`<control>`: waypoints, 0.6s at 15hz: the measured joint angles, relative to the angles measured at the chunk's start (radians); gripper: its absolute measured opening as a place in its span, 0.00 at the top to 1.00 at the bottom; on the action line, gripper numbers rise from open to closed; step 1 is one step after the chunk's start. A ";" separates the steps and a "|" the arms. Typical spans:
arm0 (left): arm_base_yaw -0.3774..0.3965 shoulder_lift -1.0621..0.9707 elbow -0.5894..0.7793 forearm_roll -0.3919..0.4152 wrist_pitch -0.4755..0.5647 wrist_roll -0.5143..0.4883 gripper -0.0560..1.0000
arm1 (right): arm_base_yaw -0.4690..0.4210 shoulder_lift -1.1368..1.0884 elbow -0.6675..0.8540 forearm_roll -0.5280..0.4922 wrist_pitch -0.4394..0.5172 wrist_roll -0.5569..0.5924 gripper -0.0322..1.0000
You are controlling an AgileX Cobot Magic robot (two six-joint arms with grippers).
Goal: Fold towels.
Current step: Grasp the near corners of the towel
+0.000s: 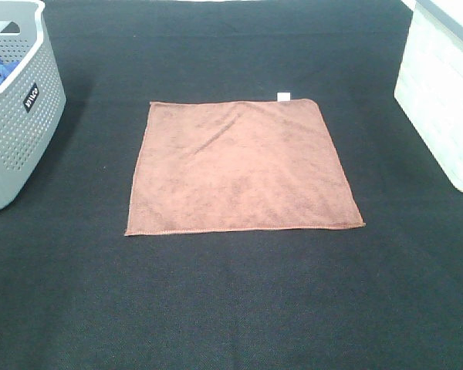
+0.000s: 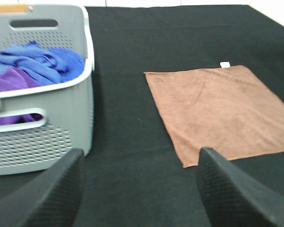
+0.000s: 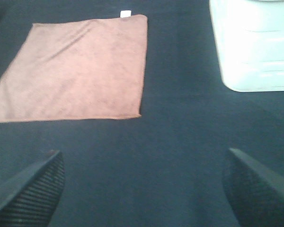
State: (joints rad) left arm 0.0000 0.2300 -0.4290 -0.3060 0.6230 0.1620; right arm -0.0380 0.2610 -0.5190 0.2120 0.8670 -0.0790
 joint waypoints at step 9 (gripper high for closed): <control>0.000 0.591 0.006 -0.448 -0.070 0.149 0.34 | 0.000 0.646 -0.008 0.282 -0.161 -0.153 0.17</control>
State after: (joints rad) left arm 0.0000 0.8210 -0.4230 -0.7540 0.5530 0.3110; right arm -0.0380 0.9070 -0.5270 0.4940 0.7060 -0.2320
